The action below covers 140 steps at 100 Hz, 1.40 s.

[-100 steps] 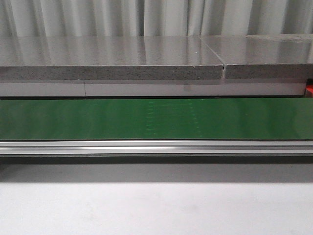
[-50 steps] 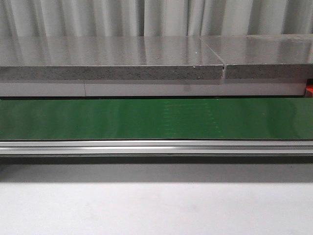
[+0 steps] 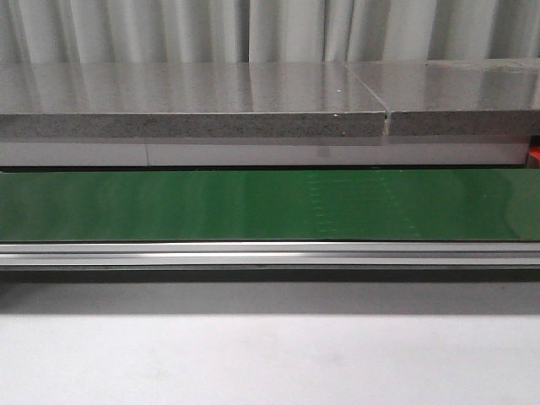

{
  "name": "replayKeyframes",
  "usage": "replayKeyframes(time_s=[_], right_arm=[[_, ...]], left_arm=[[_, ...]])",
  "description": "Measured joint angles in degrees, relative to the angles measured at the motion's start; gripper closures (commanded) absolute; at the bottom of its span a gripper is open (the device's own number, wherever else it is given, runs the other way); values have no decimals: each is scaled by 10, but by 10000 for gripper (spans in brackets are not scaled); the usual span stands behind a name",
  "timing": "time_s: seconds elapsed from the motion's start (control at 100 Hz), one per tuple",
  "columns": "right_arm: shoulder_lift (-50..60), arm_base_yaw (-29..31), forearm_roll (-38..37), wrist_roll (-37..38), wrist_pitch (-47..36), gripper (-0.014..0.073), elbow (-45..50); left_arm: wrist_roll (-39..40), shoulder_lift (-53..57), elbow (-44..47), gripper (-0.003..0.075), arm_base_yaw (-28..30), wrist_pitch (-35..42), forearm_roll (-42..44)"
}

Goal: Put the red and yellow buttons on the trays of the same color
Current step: 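Carry the yellow button into the yellow tray and release it, then raise the right gripper and return it above the belt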

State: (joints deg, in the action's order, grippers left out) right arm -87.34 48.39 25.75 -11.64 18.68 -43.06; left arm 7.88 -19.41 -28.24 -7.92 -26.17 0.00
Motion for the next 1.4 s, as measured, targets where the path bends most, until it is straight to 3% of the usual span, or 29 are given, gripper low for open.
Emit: replayKeyframes(time_s=[0.2, 0.49, 0.61, 1.14, 1.4], right_arm=[[0, 0, 0, 0, 2, 468, 0], [0, 0, 0, 0, 11, 105, 0], [0, 0, 0, 0, 12, 20, 0], [60, -1, 3, 0, 13, 10, 0], [154, -51, 5, 0, -14, 10, 0]], left_arm=[[0, 0, 0, 739, 0, 0, 0], [0, 0, 0, 739, 0, 0, 0], [0, 0, 0, 739, 0, 0, 0], [0, 0, 0, 739, 0, 0, 0], [0, 0, 0, 739, 0, 0, 0]])
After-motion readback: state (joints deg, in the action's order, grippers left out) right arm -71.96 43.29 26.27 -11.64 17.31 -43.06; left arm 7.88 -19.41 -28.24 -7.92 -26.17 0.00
